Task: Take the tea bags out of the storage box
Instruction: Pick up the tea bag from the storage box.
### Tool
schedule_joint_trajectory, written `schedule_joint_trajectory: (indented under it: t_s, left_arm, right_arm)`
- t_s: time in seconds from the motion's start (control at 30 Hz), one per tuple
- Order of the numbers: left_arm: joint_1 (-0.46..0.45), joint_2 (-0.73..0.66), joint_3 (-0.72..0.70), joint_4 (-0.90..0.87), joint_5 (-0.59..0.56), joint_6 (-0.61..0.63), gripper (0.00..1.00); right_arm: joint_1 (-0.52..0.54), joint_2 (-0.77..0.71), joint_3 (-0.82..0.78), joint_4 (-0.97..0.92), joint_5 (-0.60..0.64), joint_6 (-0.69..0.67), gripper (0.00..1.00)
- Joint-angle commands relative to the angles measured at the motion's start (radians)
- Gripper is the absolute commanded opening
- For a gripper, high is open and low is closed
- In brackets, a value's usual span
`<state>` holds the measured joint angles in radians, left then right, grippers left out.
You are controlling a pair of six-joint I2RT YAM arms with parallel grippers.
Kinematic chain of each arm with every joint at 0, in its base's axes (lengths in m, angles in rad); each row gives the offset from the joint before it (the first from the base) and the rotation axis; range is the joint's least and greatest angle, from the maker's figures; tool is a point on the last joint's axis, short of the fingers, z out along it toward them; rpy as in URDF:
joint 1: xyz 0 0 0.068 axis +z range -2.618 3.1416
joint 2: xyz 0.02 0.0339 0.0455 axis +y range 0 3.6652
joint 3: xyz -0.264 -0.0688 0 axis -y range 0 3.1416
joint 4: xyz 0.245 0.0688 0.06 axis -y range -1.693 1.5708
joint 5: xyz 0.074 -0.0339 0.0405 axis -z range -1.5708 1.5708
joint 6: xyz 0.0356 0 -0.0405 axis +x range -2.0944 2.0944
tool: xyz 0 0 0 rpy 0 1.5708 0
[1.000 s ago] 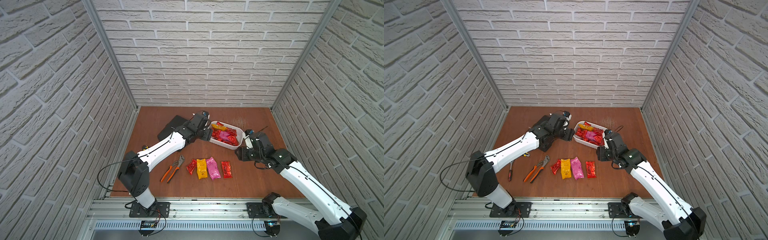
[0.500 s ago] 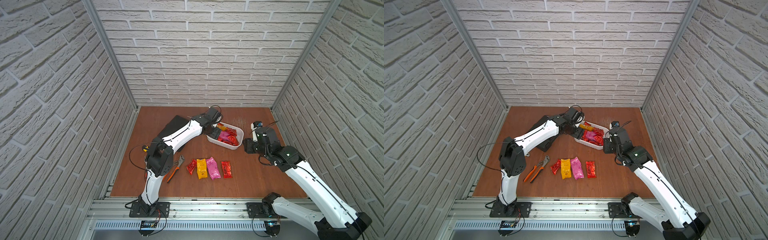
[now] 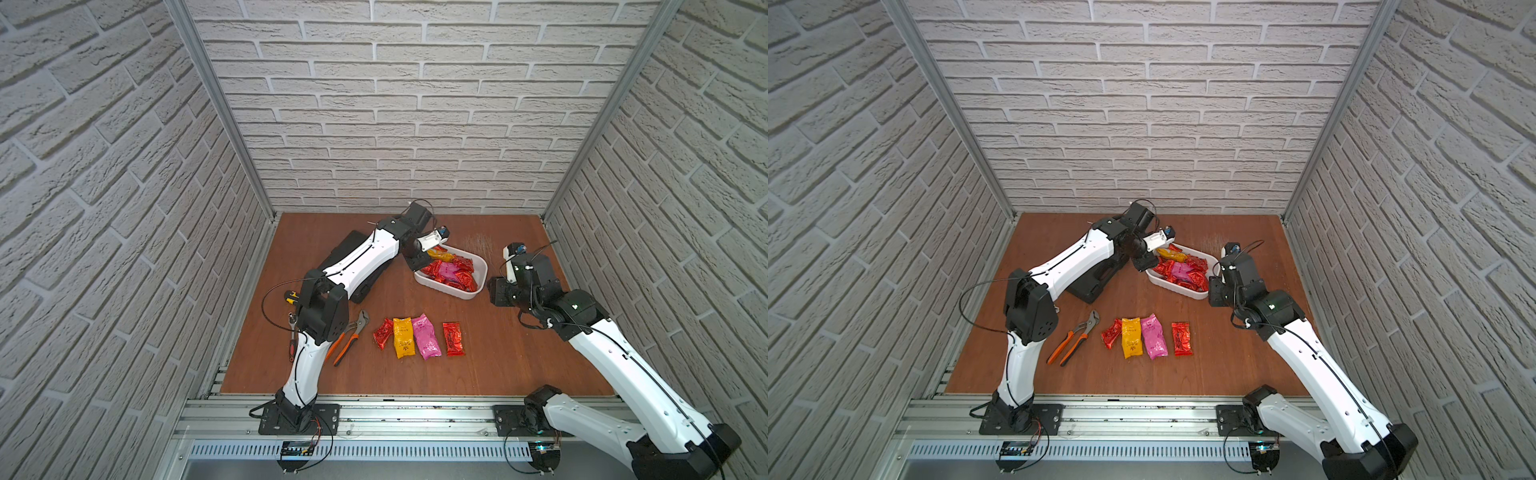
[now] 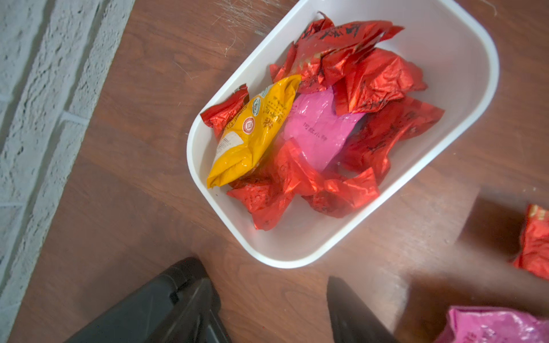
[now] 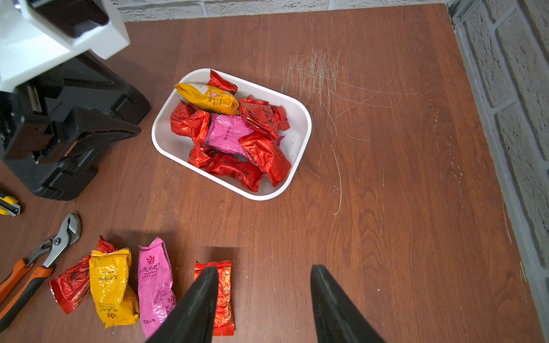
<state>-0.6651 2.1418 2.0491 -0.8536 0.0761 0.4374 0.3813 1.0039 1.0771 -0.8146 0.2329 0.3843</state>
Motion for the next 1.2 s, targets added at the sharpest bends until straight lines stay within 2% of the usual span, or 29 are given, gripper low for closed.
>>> schedule_joint_trajectory:
  t_s: [0.0,0.17,0.4,0.57,1.0,1.17]
  left_arm:
    - [0.007,0.042,0.033,-0.064,0.063,0.173,0.64]
    - [0.002,0.090,0.064,-0.056,0.081,0.222,0.56]
    - [-0.010,0.124,0.061,0.057,0.033,0.249,0.58]
    - [-0.016,0.131,0.044,0.131,-0.004,0.259,0.55]
    - [-0.016,0.199,0.106,0.088,0.050,0.271,0.50]
    - [-0.018,0.244,0.157,0.102,0.042,0.255,0.40]
  right_arm:
    - [-0.006,-0.015,0.023,-0.008,-0.009,-0.005,0.55]
    - [-0.008,-0.002,0.039,-0.023,-0.017,-0.007,0.55]
    - [-0.010,0.011,0.057,-0.043,-0.030,-0.010,0.54]
    - [-0.010,0.012,0.063,-0.057,-0.035,-0.010,0.54]
    - [-0.012,-0.003,0.068,-0.077,-0.042,0.011,0.53]
    - [-0.012,-0.049,0.039,-0.072,-0.055,0.037,0.53]
